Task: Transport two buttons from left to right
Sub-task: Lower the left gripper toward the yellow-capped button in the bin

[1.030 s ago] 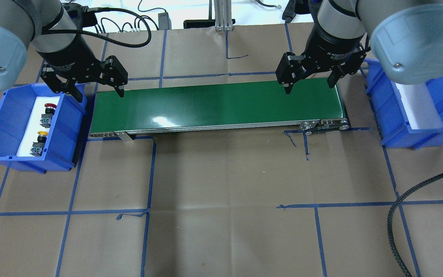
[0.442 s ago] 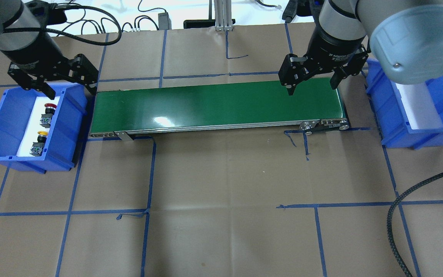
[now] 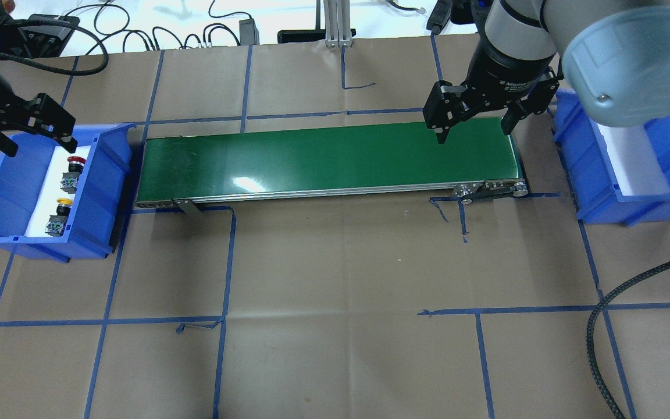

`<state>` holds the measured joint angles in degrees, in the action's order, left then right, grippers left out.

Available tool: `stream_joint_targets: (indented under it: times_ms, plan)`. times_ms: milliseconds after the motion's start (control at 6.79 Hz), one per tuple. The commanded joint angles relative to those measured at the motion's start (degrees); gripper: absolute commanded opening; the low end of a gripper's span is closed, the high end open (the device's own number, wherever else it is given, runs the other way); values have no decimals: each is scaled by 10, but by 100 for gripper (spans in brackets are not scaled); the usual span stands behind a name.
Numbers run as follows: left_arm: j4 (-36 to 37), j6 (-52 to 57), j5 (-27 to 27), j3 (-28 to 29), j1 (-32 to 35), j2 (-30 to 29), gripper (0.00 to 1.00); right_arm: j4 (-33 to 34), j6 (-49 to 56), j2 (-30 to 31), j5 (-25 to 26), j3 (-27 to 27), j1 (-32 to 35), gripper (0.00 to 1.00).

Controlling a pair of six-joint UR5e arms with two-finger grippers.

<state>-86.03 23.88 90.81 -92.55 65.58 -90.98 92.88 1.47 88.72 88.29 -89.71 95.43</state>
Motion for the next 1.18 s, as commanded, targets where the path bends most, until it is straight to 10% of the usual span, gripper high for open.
stream_joint_targets:
  times_ms: [0,1030]
  plan:
    - [14,115,0,-4,-102,-12,100,0,-1,1,-1,1,-1,100]
    - [111,117,-1,-8,-123,-110,100,5,0,-1,-7,0,-1,100]
